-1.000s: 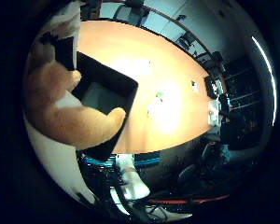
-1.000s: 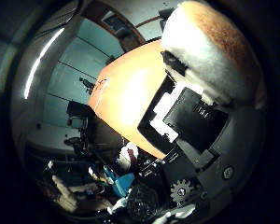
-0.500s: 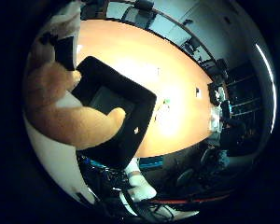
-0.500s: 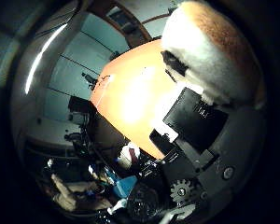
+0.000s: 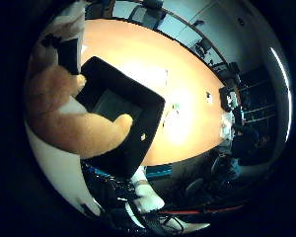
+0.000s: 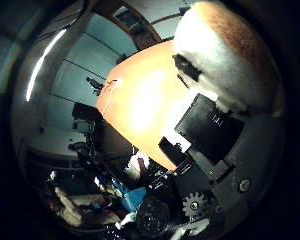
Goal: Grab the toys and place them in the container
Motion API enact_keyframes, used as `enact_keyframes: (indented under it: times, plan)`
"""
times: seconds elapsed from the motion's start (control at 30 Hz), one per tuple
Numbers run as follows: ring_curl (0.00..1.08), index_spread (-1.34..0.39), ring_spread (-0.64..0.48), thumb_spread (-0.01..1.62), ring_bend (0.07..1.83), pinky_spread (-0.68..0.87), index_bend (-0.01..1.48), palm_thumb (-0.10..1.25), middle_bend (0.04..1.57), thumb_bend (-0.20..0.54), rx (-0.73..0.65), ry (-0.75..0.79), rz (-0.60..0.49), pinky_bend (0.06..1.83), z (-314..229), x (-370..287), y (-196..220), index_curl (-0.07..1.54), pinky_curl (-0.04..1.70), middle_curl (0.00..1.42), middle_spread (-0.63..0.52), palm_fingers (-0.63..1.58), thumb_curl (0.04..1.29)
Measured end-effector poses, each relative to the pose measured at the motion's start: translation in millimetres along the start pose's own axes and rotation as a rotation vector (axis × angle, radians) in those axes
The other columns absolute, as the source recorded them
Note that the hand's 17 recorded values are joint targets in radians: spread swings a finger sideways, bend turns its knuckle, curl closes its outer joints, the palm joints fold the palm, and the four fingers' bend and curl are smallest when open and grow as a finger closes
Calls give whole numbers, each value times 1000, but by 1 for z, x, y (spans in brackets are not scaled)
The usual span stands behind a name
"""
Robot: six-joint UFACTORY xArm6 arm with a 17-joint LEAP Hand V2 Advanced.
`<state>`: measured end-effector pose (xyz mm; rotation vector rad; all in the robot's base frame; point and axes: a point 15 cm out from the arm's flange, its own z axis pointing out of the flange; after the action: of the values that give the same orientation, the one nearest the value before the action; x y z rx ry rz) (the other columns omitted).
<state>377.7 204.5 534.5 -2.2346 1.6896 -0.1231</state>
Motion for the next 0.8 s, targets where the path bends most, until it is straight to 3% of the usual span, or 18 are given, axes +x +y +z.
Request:
enact_keyframes:
  times: [0.7,0.8]
  plan:
    - [762,-247,-223,906,1329,-223,1035,1008,1288,-16,27,-1,-3,1151,-26,-1,-5,861,1015,789,-145,1111,759]
    - [740,-247,-223,986,1319,-244,1004,893,1271,-42,31,-2,-2,1112,-27,0,-5,846,978,773,-146,1125,711]
